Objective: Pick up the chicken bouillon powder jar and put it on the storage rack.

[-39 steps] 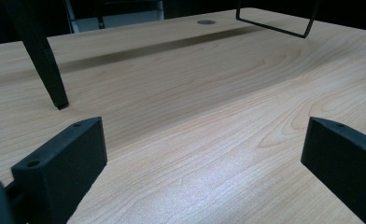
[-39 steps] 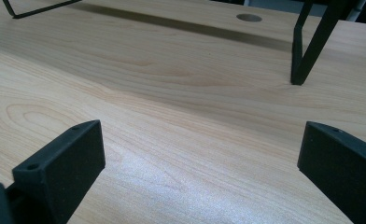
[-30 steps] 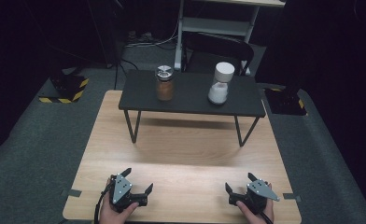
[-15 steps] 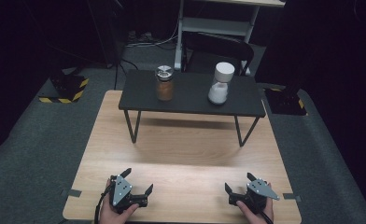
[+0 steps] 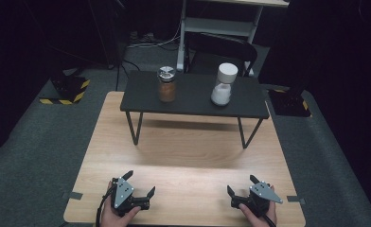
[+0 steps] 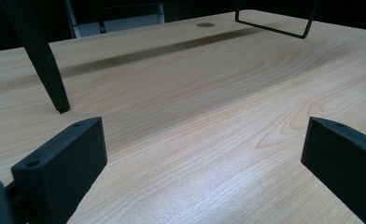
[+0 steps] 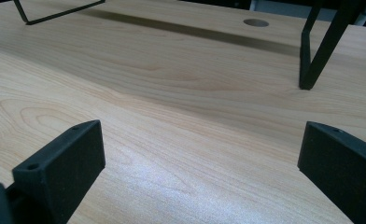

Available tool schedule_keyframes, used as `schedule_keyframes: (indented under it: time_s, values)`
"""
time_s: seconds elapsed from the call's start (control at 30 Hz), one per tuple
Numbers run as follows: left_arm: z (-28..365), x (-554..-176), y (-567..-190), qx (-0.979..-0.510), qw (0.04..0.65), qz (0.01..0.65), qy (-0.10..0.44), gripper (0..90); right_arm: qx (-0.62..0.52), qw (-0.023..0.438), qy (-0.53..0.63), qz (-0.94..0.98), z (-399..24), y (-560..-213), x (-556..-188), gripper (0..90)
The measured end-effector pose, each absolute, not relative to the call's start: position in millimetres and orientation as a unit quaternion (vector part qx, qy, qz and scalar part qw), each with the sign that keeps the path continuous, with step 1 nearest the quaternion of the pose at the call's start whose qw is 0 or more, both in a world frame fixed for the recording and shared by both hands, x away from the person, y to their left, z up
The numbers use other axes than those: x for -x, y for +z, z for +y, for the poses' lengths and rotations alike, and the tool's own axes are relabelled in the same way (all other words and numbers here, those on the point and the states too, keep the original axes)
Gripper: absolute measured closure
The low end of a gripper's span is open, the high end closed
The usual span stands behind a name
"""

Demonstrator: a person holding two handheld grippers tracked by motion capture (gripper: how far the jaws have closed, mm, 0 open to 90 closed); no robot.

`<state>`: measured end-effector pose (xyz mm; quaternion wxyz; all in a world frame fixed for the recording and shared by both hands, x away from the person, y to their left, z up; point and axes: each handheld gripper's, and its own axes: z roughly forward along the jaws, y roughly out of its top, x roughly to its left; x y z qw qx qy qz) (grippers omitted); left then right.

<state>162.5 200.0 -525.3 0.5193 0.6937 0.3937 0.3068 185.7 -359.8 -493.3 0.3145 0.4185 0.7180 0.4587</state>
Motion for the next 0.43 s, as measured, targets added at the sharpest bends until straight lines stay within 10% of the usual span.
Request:
schedule_keyframes:
  time_s: [0.43]
  values:
    - [203.8, -164.8, -525.1, -0.696, 0.524, 0.389, 0.298, 0.6, -0.414, 0.310, 0.461, 0.721, -361.8, -493.2, -186.6, 0.3]
